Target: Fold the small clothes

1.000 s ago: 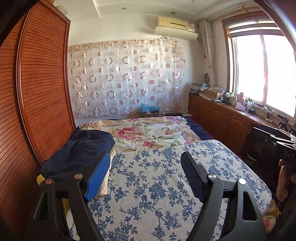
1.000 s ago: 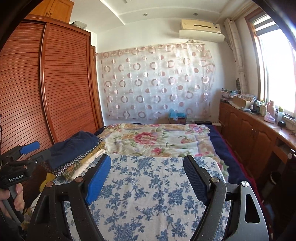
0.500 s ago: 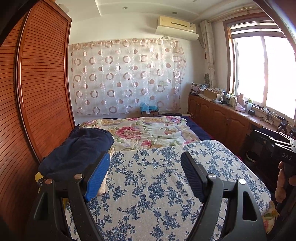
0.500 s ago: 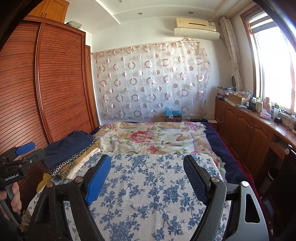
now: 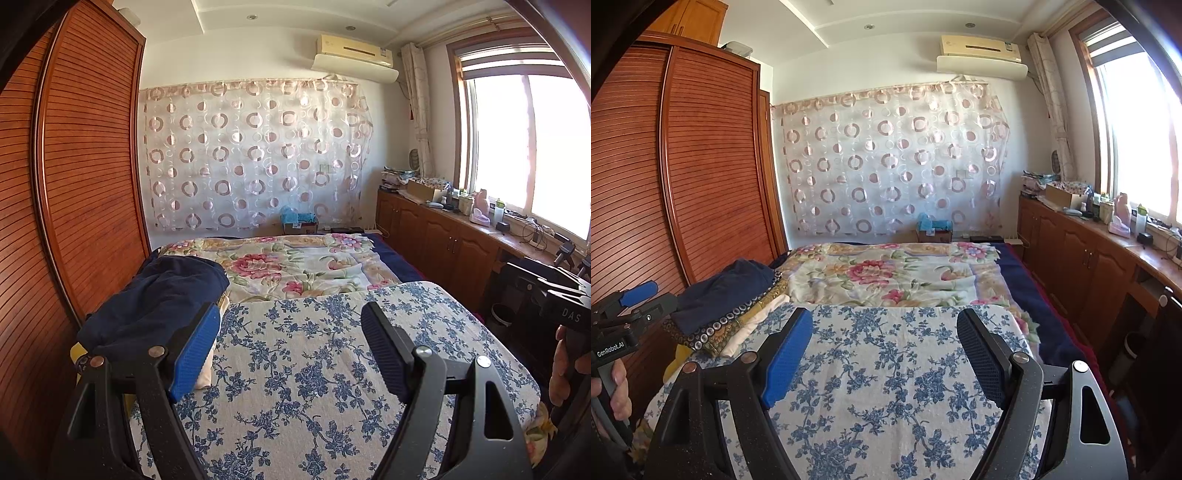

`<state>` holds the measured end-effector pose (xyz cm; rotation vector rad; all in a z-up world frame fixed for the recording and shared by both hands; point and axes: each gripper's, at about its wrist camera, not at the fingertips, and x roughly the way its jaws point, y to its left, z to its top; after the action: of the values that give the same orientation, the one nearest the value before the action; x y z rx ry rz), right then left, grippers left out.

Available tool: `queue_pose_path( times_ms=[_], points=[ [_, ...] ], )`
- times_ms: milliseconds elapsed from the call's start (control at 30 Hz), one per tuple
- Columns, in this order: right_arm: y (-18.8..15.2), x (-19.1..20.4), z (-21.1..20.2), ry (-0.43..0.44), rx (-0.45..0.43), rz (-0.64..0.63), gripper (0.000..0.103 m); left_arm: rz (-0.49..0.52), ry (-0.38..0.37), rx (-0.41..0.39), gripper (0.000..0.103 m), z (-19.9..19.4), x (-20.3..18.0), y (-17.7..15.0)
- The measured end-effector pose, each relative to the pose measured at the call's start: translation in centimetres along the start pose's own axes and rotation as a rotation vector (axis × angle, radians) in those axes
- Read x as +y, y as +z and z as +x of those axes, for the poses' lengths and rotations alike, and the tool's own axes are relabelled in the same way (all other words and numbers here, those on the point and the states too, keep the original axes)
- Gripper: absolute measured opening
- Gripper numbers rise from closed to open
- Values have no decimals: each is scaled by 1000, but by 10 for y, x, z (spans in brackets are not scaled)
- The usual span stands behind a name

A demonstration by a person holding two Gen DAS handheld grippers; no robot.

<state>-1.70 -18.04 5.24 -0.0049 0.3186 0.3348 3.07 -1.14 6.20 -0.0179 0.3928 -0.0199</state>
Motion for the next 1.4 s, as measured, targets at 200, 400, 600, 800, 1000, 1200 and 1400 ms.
queue_pose_path(
  times_ms=[200, 400, 600, 800, 1000, 1200, 1400],
  points=[
    [0, -3, -1, 3, -4, -4, 82, 2, 0, -1, 80, 0, 1, 0],
    [0, -4, -1, 6, -4, -6, 82, 1, 0, -1, 80, 0, 1, 0],
    [1, -5, -1, 9, -5, -8, 82, 2, 0, -3, 80, -1, 0, 0],
    [1, -9, -1, 12, -7, -11, 82, 2, -1, -3, 80, -1, 0, 0],
    [1, -10, -1, 12, -8, -11, 82, 2, 0, -5, 80, -1, 0, 0],
    [0, -10, -1, 12, -8, -11, 82, 2, 0, -5, 80, -1, 0, -1],
    [0, -11, -1, 14, -9, -13, 82, 2, -2, -6, 80, -1, 0, -1]
  ],
)
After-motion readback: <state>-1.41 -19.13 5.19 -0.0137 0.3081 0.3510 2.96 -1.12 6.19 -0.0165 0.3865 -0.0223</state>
